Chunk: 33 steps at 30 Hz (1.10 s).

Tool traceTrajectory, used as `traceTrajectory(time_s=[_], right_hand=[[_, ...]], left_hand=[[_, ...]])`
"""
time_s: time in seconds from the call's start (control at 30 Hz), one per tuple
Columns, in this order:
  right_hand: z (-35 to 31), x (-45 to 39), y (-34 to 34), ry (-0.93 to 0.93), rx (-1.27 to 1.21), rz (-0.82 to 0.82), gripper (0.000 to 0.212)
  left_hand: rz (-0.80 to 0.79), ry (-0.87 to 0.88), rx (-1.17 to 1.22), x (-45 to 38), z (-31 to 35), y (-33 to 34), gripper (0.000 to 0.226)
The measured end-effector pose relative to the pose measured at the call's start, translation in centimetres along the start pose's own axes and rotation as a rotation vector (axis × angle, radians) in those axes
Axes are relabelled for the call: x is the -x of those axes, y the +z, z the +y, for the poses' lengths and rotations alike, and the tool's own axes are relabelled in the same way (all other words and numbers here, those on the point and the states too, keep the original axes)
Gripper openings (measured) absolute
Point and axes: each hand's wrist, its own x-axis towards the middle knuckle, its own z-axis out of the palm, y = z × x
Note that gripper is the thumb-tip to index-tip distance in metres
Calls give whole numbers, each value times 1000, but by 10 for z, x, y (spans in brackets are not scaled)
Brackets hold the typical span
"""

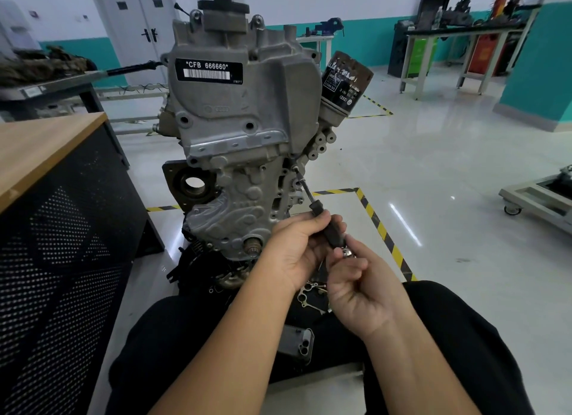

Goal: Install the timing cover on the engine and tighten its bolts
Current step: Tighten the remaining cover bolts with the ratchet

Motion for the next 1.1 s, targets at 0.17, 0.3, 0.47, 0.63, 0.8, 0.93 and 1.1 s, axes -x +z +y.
traceTrajectory(time_s=[0.17, 0.3, 0.47, 0.63, 0.8, 0.93, 1.1], right_hand=[[4, -5, -8, -725, 1143, 286, 16], [2, -3, -5, -555, 786, 216, 11], [-10, 4, 0, -145, 223, 31, 12], [3, -2, -5, -719, 1068, 281, 15], [-11, 7, 4, -6, -3, 12, 16], [-4, 4, -1, -511, 875, 208, 20], [-2, -1, -2, -517, 733, 227, 20]], left_hand=[[20, 17, -5, 0, -3, 3, 13], [18, 13, 1, 0, -3, 5, 15], [16, 36, 42, 0, 1, 3, 16], [62, 22, 55, 1, -3, 6, 20], [48, 46, 55, -2, 0, 1, 15], [104, 54, 60, -2, -2, 3, 9], [109, 35, 72, -1, -2, 5, 17]])
